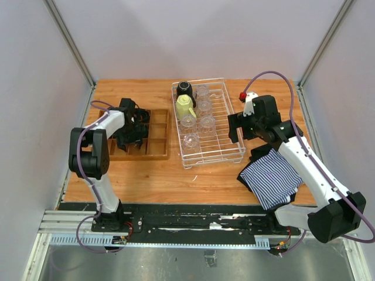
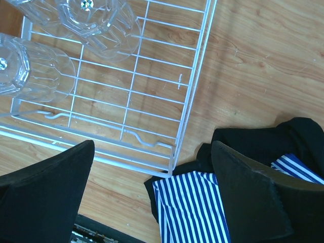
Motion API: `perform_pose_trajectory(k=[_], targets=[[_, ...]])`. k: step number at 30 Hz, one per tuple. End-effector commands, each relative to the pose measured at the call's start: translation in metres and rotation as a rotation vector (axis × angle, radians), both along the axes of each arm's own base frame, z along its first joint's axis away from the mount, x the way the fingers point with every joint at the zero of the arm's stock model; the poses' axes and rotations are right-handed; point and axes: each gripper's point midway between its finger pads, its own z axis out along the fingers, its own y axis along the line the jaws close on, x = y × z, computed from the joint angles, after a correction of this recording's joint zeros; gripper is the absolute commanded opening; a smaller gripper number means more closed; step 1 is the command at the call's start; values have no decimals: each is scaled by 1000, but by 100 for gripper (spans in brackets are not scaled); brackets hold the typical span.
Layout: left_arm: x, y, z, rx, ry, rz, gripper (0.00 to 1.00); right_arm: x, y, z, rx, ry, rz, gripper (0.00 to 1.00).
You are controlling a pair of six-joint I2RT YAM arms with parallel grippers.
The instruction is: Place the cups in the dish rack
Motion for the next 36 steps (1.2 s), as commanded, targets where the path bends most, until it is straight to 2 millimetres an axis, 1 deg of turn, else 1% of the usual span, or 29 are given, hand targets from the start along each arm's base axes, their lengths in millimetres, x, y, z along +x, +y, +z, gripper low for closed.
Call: perform_pose_trajectory(k=[1, 3, 4, 8, 11, 12, 14, 17, 19, 21, 23, 25, 27, 28, 29, 30, 33, 36], targets=[[55, 1, -3, -18, -107, 9, 66, -1, -7, -5, 11, 6, -14, 98], [71, 5, -9, -9, -94, -2, 66, -1, -9, -10, 6, 17, -21, 98], [82, 8, -8, -6, -100, -4, 66, -1, -10, -12, 2, 23, -23, 98], [118, 28, -11, 34, -93, 2, 66, 1, -16, -22, -17, 47, -35, 98], [150, 48, -9, 92, -102, 8, 66, 4, -20, -28, -25, 69, -45, 98], [169, 54, 0, 107, -138, 16, 66, 5, -21, -30, -28, 75, -47, 98], [190, 67, 4, 135, -162, 33, 66, 7, -22, -33, -33, 92, -49, 98], [208, 84, 8, 150, -226, 93, 66, 11, -20, -34, -34, 108, -47, 98], [217, 89, 14, 171, -258, 108, 66, 14, -18, -34, -33, 123, -42, 98], [222, 88, 18, 160, -287, 120, 66, 16, -16, -34, -34, 138, -37, 98], [224, 78, 23, 112, -320, 116, 66, 18, -15, -34, -37, 145, -35, 98], [221, 71, 33, 77, -366, 115, 67, 21, -15, -33, -36, 141, -40, 98], [216, 65, 49, 46, -419, 114, 68, 24, -14, -30, -33, 134, -41, 98], [213, 63, 69, 35, -470, 112, 68, 25, -14, -27, -30, 126, -42, 98], [209, 60, 83, 21, -509, 110, 69, 25, -14, -24, -28, 119, -44, 98], [204, 57, 93, 6, -538, 105, 69, 26, -14, -20, -26, 108, -45, 98], [188, 48, 136, -21, -659, 95, 70, 25, -15, -12, -22, 86, -49, 98], [163, 39, 169, -59, -749, 87, 71, 19, -18, -5, -19, 77, -54, 98]])
